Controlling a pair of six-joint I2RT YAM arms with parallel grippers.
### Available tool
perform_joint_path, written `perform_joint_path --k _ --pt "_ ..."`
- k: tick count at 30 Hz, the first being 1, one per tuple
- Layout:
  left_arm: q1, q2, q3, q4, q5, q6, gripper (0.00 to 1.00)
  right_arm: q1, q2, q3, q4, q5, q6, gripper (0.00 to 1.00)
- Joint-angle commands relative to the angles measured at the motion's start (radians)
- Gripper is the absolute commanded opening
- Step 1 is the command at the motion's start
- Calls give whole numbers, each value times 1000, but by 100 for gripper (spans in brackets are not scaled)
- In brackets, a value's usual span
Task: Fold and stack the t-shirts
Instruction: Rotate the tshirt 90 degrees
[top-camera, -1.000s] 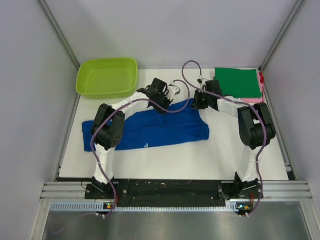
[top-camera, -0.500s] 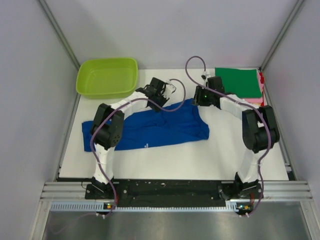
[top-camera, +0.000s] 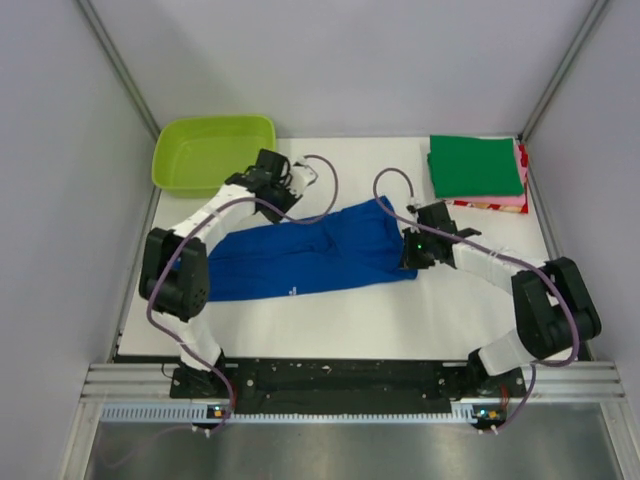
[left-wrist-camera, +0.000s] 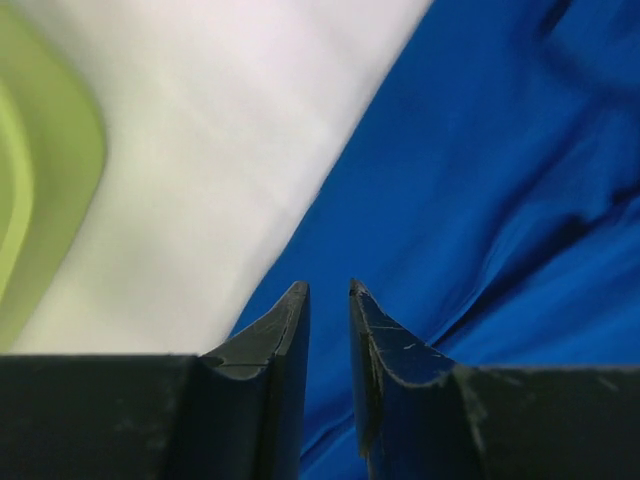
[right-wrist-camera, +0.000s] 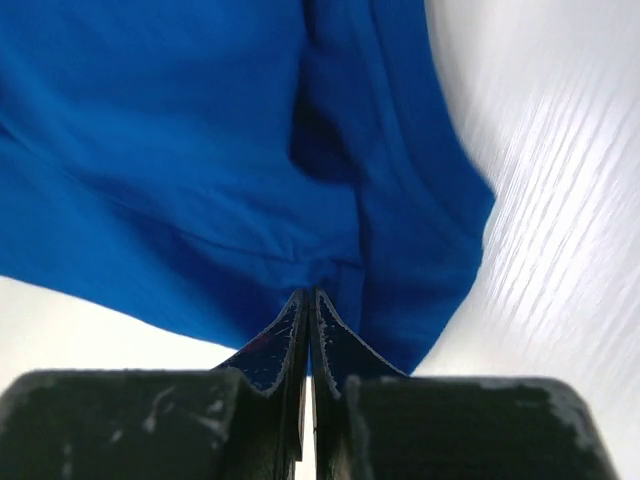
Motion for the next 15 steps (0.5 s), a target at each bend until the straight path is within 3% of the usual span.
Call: perform_joint_path --k 1,5,8,15 --pt "175 -136 -99 -99 45 72 27 -3 49 -37 -23 -21 65 0" --pt "332 -233 -196 -104 34 111 27 -121 196 45 -51 -72 53 0" --pt "398 -305 -263 -103 19 161 28 -158 328 235 -102 18 1 0" --pt "455 -369 -372 -127 -27 249 29 -171 764 997 -287 40 -18 0"
